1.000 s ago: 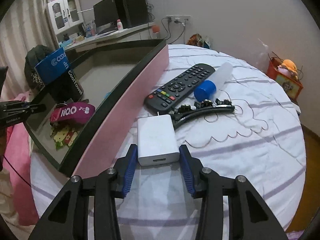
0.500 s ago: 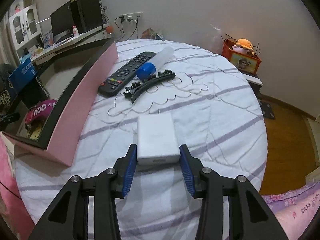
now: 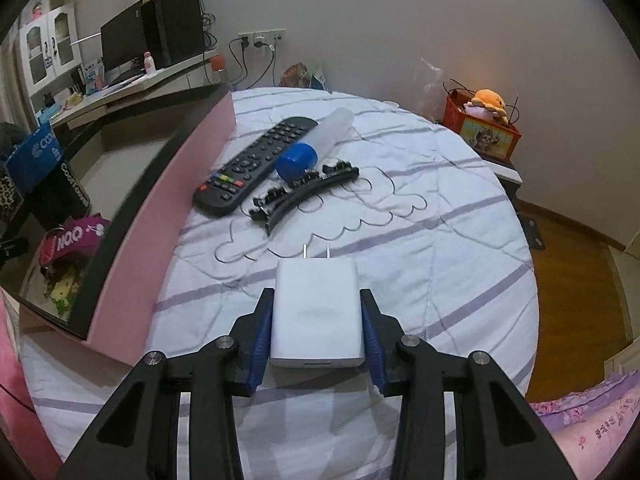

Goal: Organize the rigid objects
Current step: 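Lift the white charger with the right tool and lower it into the tray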

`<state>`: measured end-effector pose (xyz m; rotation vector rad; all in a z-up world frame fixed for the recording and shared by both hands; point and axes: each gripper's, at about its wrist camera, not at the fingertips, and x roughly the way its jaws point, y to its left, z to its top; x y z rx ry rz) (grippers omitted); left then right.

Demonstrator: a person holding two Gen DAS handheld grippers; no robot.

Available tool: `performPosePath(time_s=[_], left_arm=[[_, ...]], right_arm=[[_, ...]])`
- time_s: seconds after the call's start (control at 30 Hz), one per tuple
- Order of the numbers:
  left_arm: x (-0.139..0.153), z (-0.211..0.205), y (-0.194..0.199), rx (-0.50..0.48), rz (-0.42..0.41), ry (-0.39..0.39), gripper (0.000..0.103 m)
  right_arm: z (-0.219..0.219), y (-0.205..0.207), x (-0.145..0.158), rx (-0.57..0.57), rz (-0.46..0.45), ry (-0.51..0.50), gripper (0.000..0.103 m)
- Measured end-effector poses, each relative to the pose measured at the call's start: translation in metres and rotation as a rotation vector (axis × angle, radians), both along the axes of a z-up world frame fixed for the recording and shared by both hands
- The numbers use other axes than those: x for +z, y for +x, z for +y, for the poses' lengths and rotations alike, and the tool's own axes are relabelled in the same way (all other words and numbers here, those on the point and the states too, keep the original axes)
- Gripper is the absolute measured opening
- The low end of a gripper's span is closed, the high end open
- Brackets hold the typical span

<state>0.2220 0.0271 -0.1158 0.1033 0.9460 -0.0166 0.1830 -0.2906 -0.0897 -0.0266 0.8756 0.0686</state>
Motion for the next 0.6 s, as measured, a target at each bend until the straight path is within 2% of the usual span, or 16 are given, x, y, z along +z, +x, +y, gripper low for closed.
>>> performPosePath(time_s=[0.37, 0.6], left_arm=[[0.000, 0.000, 0.000, -0.001, -0.001, -0.001, 0.023], [0.001, -0.003, 0.004, -0.006, 0.002, -0.016, 0.024]], right_arm=[[0.029, 0.003, 0.057, 0.042, -0.135, -0.028, 0.041], [0.064, 0.014, 0.078, 0.111, -0.183, -0.023, 0.041]])
